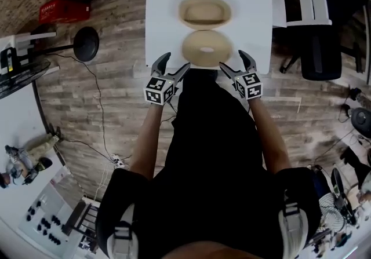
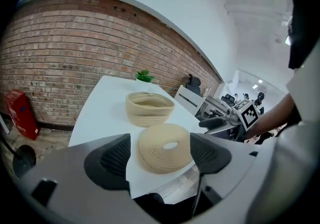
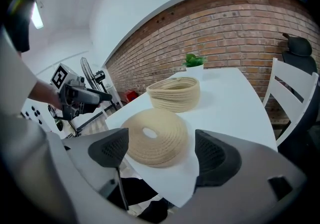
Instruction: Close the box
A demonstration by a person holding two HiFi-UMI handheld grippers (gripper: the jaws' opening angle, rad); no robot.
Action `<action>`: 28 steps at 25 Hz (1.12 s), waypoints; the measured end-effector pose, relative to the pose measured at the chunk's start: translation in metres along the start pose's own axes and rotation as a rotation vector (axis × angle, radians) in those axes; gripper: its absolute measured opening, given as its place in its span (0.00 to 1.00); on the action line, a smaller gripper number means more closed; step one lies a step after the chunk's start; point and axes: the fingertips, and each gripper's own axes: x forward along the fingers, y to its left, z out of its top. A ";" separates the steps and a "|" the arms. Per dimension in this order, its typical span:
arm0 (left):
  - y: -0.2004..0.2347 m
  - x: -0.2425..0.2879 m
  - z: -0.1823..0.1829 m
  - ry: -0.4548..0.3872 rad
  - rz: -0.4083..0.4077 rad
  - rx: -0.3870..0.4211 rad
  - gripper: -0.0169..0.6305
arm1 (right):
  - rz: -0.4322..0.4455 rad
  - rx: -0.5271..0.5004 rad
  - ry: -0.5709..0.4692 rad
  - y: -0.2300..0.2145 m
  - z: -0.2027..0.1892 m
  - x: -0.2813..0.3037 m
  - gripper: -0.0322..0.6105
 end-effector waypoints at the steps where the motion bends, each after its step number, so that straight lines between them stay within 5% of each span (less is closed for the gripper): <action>1: 0.003 0.007 -0.004 0.010 -0.001 -0.004 0.59 | -0.001 0.007 0.003 -0.001 -0.002 0.003 0.69; 28: 0.031 0.087 -0.065 0.198 -0.032 -0.160 0.59 | -0.048 0.269 0.051 -0.023 -0.035 0.051 0.57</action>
